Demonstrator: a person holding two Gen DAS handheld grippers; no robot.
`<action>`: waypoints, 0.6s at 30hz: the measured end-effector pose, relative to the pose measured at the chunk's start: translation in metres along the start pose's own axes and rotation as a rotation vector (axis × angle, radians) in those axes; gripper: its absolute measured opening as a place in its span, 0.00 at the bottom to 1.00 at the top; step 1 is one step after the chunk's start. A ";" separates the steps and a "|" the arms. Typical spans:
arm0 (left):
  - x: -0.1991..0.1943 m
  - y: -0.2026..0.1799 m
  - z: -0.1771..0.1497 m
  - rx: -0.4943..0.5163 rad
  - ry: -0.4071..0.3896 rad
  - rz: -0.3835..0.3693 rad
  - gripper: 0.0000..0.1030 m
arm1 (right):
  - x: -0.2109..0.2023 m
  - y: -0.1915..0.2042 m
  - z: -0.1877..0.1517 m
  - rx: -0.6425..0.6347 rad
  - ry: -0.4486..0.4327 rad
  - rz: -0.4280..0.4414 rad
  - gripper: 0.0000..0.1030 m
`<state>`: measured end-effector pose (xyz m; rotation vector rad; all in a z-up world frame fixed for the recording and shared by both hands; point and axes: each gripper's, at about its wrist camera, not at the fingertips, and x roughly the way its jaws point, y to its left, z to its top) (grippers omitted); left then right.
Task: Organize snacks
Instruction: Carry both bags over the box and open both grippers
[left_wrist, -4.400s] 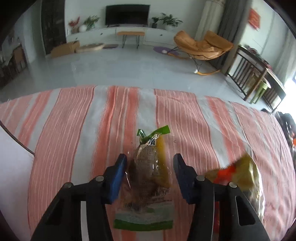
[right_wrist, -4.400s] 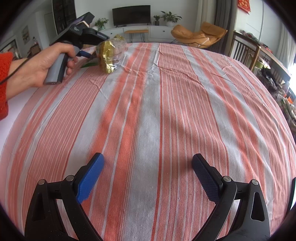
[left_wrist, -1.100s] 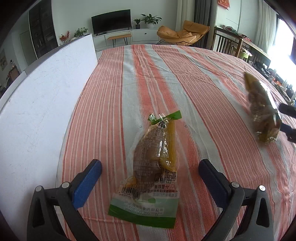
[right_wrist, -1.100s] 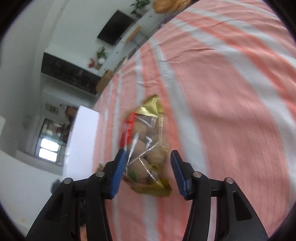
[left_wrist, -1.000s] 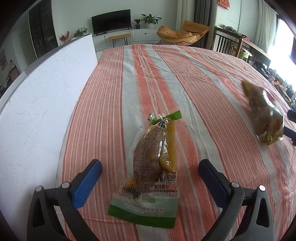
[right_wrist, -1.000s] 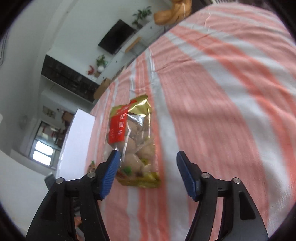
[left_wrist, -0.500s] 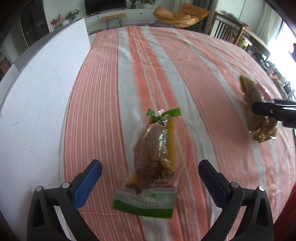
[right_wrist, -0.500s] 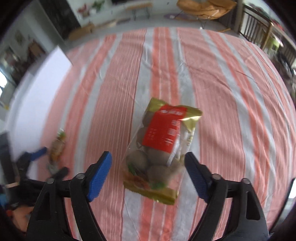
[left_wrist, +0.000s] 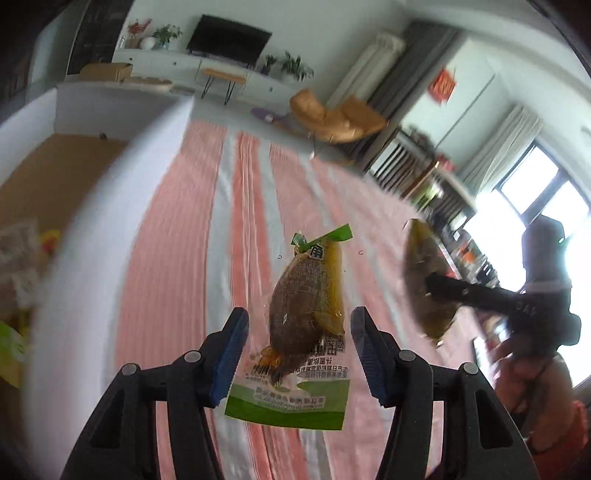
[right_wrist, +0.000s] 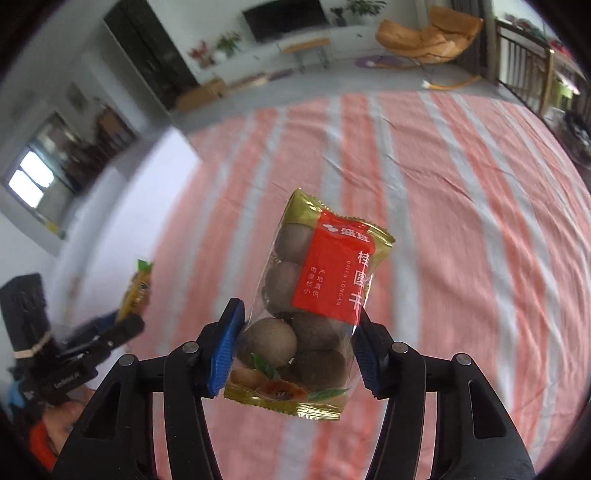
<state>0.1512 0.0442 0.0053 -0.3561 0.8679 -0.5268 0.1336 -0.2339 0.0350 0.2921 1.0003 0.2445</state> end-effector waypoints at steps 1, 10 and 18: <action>-0.020 0.006 0.011 0.003 -0.030 0.008 0.57 | -0.006 0.017 0.007 -0.009 -0.017 0.046 0.57; -0.129 0.106 0.046 0.048 -0.138 0.473 0.66 | 0.010 0.259 0.063 -0.303 -0.087 0.327 0.58; -0.138 0.159 0.017 0.007 -0.095 0.530 0.95 | 0.105 0.352 0.054 -0.435 0.010 0.261 0.74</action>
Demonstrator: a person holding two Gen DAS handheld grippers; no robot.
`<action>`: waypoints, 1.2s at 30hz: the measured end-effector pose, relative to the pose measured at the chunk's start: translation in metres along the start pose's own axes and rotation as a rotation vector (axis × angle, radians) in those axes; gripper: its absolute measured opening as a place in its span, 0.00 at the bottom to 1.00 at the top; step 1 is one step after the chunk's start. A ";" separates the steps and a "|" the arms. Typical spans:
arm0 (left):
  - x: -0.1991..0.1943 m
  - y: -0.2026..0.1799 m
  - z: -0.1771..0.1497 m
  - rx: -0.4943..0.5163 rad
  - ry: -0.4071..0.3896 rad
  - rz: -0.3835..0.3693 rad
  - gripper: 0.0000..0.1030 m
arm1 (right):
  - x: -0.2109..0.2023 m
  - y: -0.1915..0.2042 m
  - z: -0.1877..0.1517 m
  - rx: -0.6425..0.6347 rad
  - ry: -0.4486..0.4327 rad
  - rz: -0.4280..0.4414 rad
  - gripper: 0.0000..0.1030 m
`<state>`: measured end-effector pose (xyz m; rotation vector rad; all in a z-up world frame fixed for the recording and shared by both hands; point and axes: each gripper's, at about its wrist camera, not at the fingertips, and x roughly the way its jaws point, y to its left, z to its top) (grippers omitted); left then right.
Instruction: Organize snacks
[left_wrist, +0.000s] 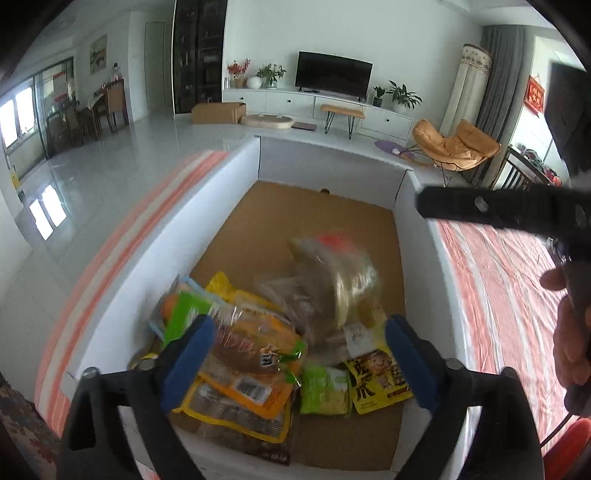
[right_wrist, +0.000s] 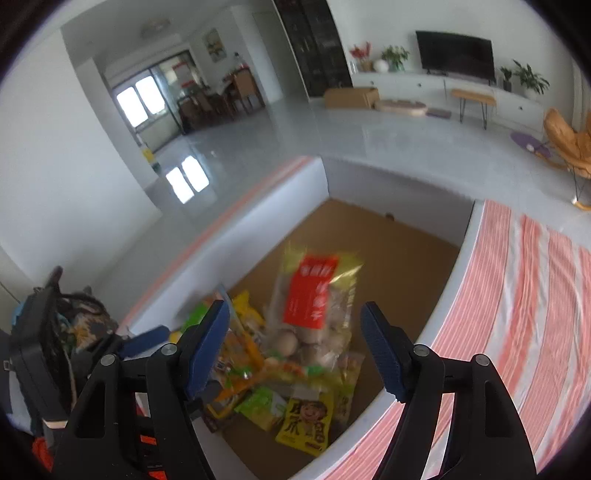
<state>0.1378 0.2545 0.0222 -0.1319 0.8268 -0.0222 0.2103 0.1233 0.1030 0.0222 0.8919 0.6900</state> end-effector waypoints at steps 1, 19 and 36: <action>0.000 0.000 -0.003 -0.003 -0.007 0.003 0.97 | 0.001 0.000 -0.006 0.002 0.004 0.001 0.74; -0.040 -0.021 -0.012 0.051 -0.021 0.280 0.99 | -0.052 0.017 -0.059 -0.074 -0.040 -0.179 0.81; -0.068 0.006 -0.012 -0.048 -0.078 0.280 0.99 | -0.035 0.029 -0.068 -0.020 0.036 -0.174 0.81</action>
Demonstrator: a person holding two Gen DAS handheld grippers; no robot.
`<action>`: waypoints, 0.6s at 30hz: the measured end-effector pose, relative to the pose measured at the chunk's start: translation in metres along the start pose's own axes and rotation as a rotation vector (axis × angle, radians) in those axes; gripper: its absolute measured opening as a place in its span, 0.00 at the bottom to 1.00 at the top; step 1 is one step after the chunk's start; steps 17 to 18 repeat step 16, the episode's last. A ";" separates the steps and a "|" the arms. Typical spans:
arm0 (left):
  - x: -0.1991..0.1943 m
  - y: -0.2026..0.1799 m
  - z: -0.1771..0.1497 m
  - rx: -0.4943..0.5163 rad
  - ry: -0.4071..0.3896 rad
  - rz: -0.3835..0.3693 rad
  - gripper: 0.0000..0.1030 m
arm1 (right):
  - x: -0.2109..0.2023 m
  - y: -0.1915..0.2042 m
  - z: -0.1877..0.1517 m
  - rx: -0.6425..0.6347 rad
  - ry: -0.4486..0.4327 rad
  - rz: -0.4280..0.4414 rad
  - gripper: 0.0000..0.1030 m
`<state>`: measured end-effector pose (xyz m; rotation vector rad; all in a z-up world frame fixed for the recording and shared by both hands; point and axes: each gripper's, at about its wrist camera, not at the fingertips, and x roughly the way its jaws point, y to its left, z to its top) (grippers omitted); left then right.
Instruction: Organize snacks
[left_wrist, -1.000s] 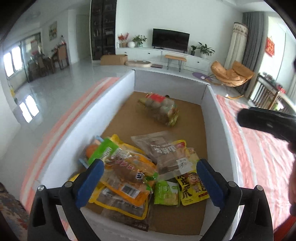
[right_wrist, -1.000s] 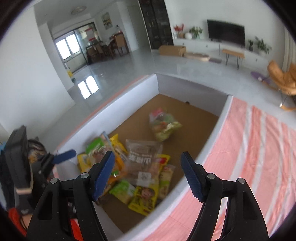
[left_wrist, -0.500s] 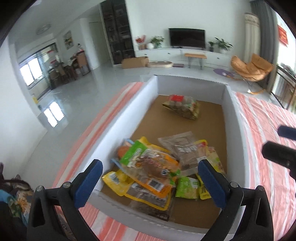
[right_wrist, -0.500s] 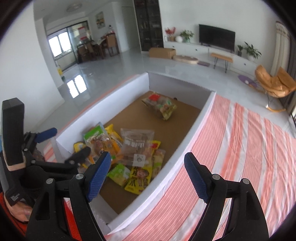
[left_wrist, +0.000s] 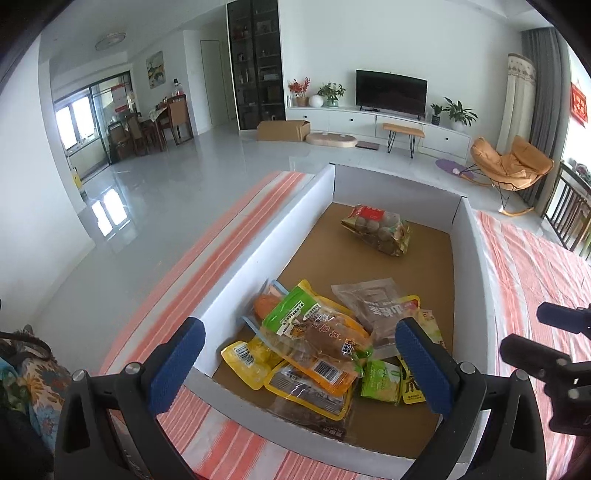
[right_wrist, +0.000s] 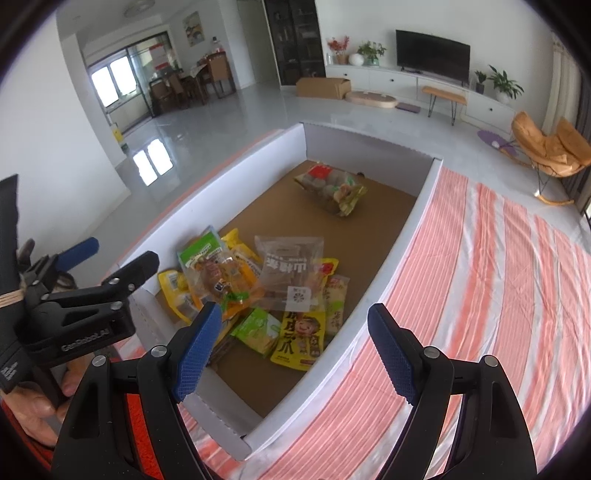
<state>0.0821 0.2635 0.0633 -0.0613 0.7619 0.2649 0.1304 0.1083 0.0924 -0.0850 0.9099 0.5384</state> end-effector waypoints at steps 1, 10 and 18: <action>0.000 -0.001 0.000 0.003 -0.002 0.003 0.99 | 0.001 0.000 0.000 0.005 0.004 0.000 0.81; 0.003 -0.005 -0.001 0.014 0.001 0.009 1.00 | 0.005 0.000 0.001 0.024 0.018 0.001 0.81; -0.002 0.000 -0.006 0.004 -0.014 0.006 1.00 | 0.011 0.006 0.001 0.020 0.031 -0.001 0.81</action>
